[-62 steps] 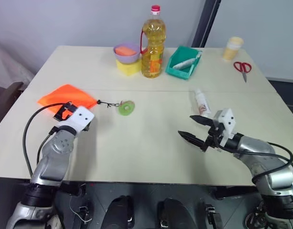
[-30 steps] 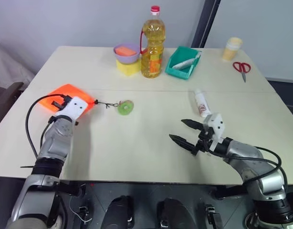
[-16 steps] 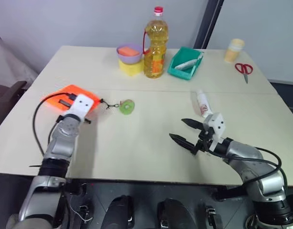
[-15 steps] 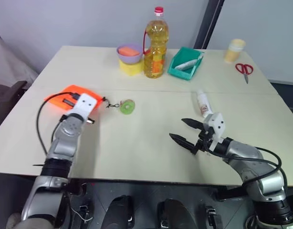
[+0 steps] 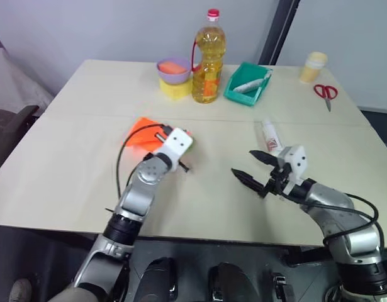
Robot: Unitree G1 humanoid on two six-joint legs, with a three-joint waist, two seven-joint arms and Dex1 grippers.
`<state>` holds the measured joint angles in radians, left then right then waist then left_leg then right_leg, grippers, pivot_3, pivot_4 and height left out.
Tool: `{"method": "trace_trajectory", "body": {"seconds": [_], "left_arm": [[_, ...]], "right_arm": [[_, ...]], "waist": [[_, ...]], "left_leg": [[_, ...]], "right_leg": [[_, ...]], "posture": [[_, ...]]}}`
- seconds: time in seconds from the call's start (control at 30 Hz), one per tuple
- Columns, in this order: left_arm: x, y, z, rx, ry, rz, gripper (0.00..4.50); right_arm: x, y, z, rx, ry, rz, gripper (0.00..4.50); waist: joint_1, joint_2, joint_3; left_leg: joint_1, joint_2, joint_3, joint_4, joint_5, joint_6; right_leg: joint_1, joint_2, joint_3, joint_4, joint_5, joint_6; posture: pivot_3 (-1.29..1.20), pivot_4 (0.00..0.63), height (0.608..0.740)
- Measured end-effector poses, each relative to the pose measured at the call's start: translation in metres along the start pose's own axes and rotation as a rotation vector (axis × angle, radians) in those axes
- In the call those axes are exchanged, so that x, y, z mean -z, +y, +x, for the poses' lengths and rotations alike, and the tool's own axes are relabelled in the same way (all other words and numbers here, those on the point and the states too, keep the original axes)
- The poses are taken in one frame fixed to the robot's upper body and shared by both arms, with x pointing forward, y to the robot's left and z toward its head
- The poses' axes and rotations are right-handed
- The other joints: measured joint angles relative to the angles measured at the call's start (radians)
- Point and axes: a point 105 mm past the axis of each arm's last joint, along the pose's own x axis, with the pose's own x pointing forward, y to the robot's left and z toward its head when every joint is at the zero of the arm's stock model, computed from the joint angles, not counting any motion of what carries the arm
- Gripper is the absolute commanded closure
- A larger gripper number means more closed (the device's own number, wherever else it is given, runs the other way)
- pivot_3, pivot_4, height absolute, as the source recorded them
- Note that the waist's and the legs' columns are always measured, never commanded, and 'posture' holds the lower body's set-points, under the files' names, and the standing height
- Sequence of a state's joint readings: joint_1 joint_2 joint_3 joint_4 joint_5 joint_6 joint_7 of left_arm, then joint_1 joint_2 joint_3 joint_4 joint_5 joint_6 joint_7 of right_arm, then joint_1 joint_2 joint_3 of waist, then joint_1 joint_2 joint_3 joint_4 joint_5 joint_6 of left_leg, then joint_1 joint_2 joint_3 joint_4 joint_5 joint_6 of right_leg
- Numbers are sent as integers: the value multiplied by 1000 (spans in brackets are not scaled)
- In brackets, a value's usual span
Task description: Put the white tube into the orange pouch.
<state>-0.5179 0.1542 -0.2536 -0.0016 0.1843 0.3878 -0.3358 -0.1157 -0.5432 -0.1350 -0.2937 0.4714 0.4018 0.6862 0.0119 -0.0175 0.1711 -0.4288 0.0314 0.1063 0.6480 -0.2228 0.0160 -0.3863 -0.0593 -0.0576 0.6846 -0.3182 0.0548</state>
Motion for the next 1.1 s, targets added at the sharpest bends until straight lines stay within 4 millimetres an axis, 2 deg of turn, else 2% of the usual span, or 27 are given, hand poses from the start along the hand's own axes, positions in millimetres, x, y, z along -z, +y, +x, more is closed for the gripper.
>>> {"method": "trace_trajectory", "body": {"seconds": [0.1, 0.23, 0.3, 0.4, 0.53, 0.6, 0.8, 1.0, 1.1], "left_arm": [[-18, -8, -2, 33, -49, -19, 4444], [-25, 1, -13, 36, -56, -35, 4444], [-18, 15, -24, 15, -35, -32, 4444], [3, 36, -41, -38, 31, -58, 4444], [30, 58, -61, -104, 105, -109, 4444], [35, 63, -67, -118, 118, -124, 4444], [38, 63, -69, -108, 113, -159, 4444], [36, 57, -67, -86, 105, -174, 4444], [36, 56, -66, -82, 104, -174, 4500]], "right_arm": [[2, -17, -5, 71, 1, -15, 0], [5, -29, -5, 124, 20, -42, 0], [8, -41, -4, 181, 39, -55, 0], [12, -58, -2, 269, 64, -58, 0], [18, -75, 9, 379, 86, -45, 0], [24, -83, 11, 435, 111, -34, 0], [43, -95, 18, 518, 163, 19, 0], [40, -108, 23, 576, 148, 47, 0], [45, -111, 24, 594, 153, 67, 880]], "waist": [[-2, 0, 0], [-8, 0, 0], [-12, 0, 0], [-20, 0, 0], [-23, 0, 0], [-23, 0, 0], [-24, 0, 0], [-25, 0, 0], [-25, 0, 0]], "left_leg": [[0, 0, 0, 0, 0, 0], [0, 1, 0, -1, 0, -1], [1, 1, 0, -1, 0, -1], [1, 1, 0, -1, 1, -1], [1, 1, 0, -1, 1, -1], [1, 1, 0, -1, 1, -1], [0, 1, 0, -1, 1, -1], [1, 1, 0, -1, 1, -1], [1, 1, 0, -2, 1, -1]], "right_leg": [[0, 1, 0, 0, 0, 0], [0, 2, 0, 0, 0, 0], [0, 2, 0, 0, 0, 0], [0, 2, 0, 0, 0, 0], [0, 1, 0, 0, 0, 0], [0, 1, 0, 0, 0, 0], [0, 1, 0, 0, 0, 0], [0, 1, 0, 0, 0, 0], [0, 1, 0, 0, 0, 0]], "posture": [[0, 150, 737], [0, 150, 737], [0, 150, 737], [0, 150, 737], [0, 150, 737], [0, 150, 737], [0, 150, 737], [0, 150, 737], [0, 150, 737]]}}
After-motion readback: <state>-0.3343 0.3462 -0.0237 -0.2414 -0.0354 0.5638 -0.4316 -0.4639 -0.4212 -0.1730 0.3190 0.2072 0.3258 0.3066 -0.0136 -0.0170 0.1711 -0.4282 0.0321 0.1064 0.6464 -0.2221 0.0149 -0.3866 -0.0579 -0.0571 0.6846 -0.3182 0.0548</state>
